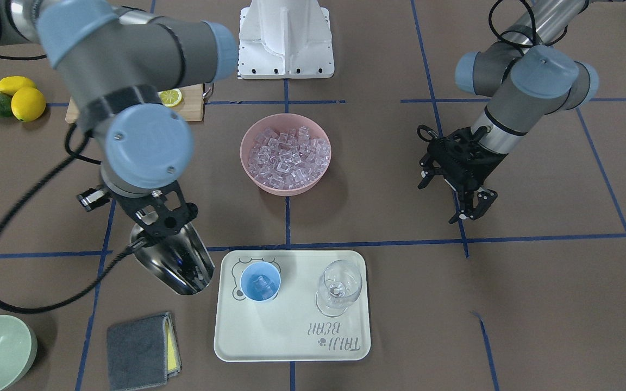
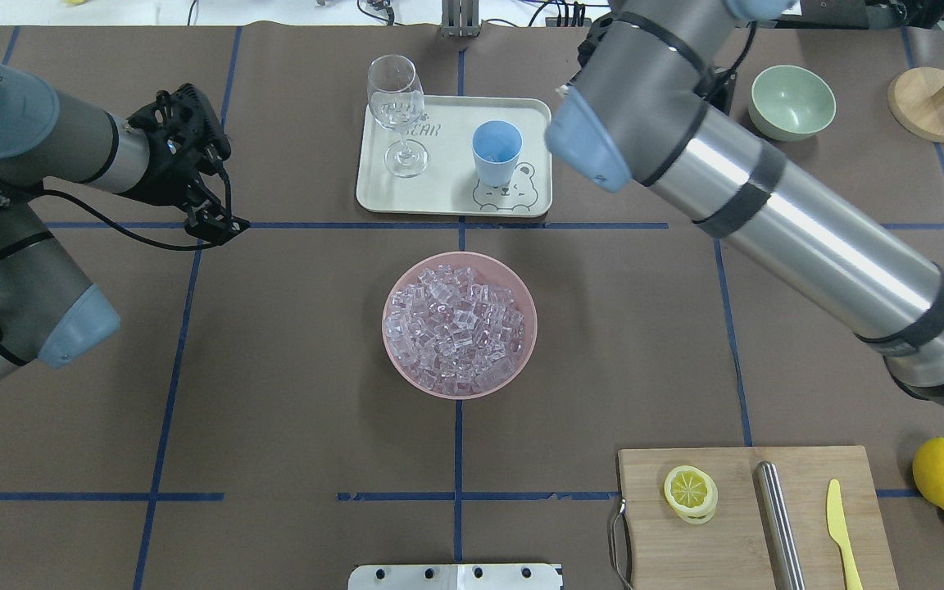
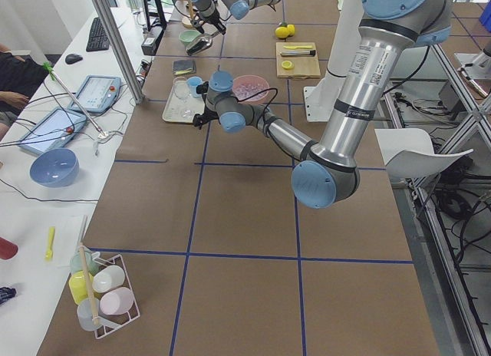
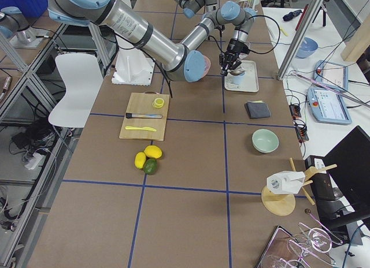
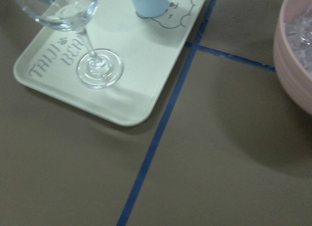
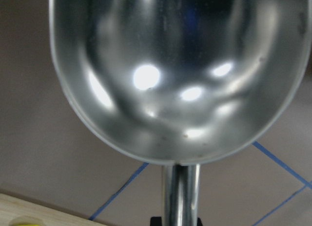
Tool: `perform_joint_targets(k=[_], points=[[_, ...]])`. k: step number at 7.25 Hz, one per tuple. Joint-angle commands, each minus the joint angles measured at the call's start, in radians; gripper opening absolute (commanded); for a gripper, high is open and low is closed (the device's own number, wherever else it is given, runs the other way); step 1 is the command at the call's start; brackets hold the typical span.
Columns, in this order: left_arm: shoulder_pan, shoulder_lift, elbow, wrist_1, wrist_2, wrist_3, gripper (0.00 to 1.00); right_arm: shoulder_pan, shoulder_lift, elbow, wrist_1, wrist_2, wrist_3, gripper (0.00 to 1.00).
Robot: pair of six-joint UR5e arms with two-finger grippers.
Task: Put ice in cup with scoop
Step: 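Withdraw the scoop from the blue cup while the left arm retracts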
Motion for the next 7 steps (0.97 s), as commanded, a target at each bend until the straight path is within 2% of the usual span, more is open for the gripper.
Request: perform_joint_targets(k=[1, 2, 3, 4, 5, 6, 7], points=[[-0.039, 0.099, -0.058, 0.035, 0.070, 0.002, 1.00, 0.070, -0.151, 0.155, 0.062, 0.111, 0.049, 0.00], [-0.059, 0.116, -0.057, 0.041, 0.067, 0.002, 1.00, 0.073, -0.209, 0.211, 0.062, 0.126, 0.283, 0.00], [-0.080, 0.133, -0.057, 0.104, 0.070, -0.006, 1.00, 0.061, -0.293, 0.286, 0.122, 0.142, 0.483, 0.00], [-0.147, 0.162, -0.089, 0.176, 0.073, -0.015, 1.00, 0.058, -0.396, 0.357, 0.228, 0.148, 0.523, 0.00], [-0.205, 0.170, -0.088, 0.242, 0.093, -0.006, 1.00, 0.058, -0.491, 0.423, 0.249, 0.151, 0.523, 0.00], [-0.236, 0.180, -0.086, 0.297, 0.110, -0.012, 1.00, 0.056, -0.549, 0.449, 0.256, 0.160, 0.525, 0.00], [-0.278, 0.179, -0.073, 0.372, 0.104, -0.015, 1.00, 0.055, -0.597, 0.448, 0.291, 0.215, 0.528, 0.00]])
